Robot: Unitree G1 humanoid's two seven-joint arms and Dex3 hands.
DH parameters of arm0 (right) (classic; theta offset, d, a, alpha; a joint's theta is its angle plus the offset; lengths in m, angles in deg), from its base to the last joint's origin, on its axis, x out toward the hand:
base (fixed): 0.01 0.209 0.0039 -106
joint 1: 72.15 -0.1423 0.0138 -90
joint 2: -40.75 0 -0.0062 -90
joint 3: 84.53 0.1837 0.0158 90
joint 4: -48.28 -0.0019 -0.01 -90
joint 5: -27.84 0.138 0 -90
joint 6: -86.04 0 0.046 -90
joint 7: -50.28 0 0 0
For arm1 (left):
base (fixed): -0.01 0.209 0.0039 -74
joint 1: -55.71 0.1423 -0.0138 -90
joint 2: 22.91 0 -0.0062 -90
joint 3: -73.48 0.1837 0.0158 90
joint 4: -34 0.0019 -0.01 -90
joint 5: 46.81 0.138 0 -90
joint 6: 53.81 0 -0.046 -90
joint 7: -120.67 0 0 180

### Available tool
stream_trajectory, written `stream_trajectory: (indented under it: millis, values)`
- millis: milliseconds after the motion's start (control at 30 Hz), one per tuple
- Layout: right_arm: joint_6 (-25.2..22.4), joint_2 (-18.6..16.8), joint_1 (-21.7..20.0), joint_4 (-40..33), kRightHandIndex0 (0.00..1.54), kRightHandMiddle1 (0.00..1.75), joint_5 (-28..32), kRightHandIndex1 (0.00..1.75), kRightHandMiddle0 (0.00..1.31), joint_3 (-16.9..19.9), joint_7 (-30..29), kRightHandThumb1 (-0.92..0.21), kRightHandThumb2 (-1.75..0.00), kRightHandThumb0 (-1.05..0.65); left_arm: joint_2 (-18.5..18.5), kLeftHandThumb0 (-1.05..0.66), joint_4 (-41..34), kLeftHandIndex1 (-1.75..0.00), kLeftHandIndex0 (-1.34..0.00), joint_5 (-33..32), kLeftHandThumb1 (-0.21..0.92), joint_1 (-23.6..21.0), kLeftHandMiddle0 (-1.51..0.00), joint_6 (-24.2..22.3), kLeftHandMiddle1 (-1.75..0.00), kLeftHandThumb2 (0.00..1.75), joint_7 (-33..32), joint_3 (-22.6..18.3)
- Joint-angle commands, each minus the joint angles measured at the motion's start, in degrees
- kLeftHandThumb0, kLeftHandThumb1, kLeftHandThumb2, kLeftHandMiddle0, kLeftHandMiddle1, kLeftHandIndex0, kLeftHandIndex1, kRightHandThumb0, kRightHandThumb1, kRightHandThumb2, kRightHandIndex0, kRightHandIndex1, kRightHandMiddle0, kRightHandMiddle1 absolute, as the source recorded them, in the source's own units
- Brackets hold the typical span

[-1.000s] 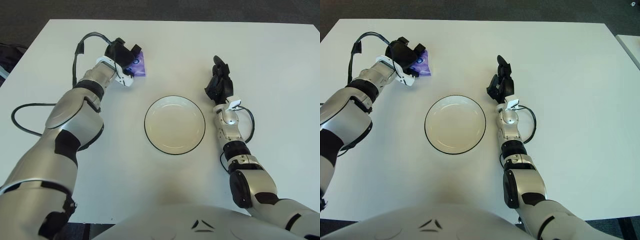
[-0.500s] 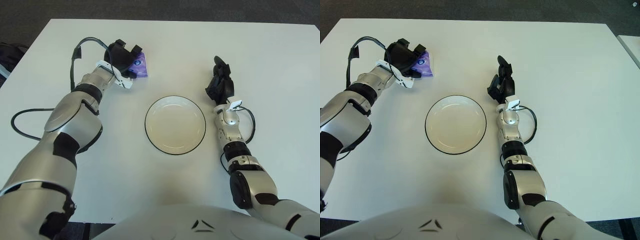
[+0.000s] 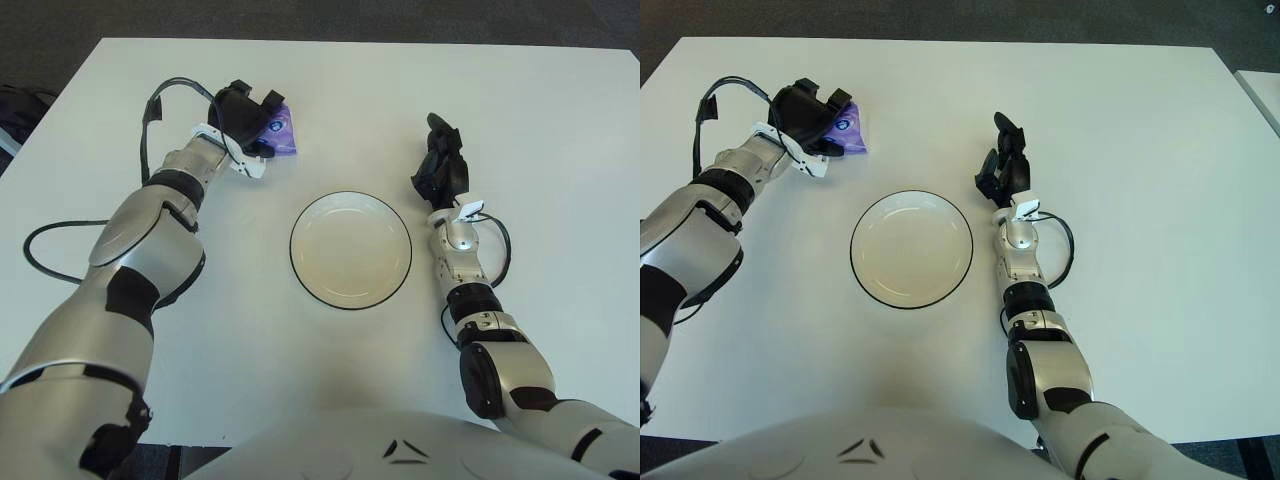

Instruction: Put the tissue paper into the plate.

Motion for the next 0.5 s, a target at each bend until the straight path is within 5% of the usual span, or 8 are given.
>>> stream_trajectory:
  millis: [0, 200, 467]
  values:
    - [-4.4, -1.46, 8.08, 4.42, 0.3, 0.66, -0.01, 0.02, 0.0, -0.39, -0.31, -0.92, -0.94, -0.64, -1.17, -0.55, 0.45, -1.75, -0.97, -0.46, 0.92, 3.98, -1.24, 1.72, -1.75, 0.73, 1.36, -0.38]
    - [-4.64, -1.44, 8.2, 4.34, 0.31, 0.68, -0.1, 0.02, 0.0, -0.68, -0.36, -0.92, -0.93, -0.63, -1.24, -0.53, 0.28, -1.75, -1.03, -3.88, 0.91, 4.78, -1.26, 2.55, -1.75, 0.69, 1.71, -3.97]
    - [-4.83, -1.42, 8.73, 3.78, 0.32, 0.7, -0.16, 0.03, 0.0, -0.94, -0.33, -0.92, -0.93, -0.62, -0.8, -0.47, -1.23, -1.75, -1.07, -12.77, 0.85, 2.72, -1.29, 9.55, -1.75, 0.77, 3.17, -12.83]
